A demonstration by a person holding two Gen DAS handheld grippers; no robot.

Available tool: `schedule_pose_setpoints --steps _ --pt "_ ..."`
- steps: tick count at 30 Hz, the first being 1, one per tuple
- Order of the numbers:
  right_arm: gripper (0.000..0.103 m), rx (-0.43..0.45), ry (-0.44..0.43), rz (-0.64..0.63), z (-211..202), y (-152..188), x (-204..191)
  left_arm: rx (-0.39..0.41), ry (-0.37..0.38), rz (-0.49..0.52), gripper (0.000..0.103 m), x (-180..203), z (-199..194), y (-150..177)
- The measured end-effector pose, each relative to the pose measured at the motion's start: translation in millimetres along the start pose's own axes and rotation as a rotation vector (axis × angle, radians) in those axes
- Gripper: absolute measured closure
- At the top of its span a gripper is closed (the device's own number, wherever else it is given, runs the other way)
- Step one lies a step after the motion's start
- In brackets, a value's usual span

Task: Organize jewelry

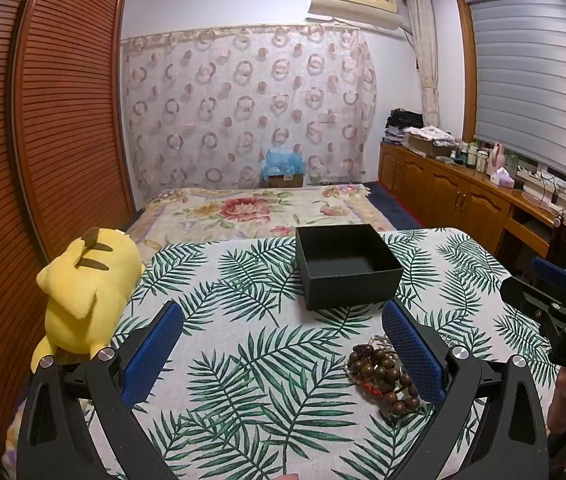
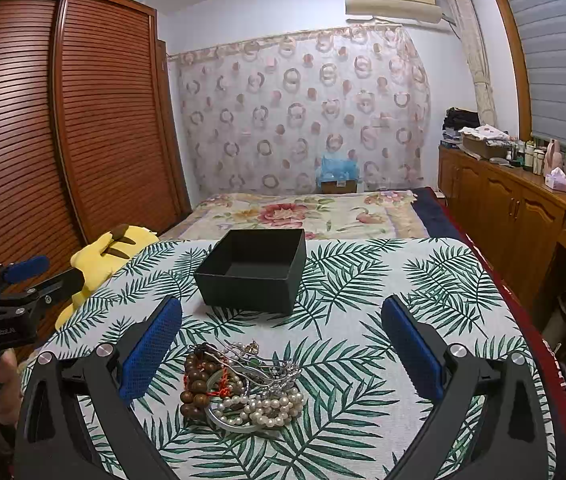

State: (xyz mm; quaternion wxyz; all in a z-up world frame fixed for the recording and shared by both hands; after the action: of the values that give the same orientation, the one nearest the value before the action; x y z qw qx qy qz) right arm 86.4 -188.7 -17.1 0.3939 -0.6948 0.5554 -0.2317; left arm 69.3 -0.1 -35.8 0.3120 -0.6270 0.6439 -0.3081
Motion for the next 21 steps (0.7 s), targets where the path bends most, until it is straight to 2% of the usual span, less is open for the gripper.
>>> schedule_pose_setpoints --steps 21 --pt "0.002 0.002 -0.005 -0.001 -3.1 -0.3 -6.2 0.001 0.001 0.000 0.006 0.3 -1.4 -0.1"
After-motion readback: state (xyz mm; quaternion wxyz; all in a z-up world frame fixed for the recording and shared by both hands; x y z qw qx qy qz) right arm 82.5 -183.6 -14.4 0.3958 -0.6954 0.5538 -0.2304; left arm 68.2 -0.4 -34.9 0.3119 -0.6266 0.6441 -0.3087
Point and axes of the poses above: each gripper's, at about its wrist camera, not at the fingertips, and z roughly the way its jaws point, x to its right, y to its underside, the point moved 8 cm from there along z, roughly the way its jaws point, and after that the axes turned 10 degrees about -x, right-handed, at the moved point
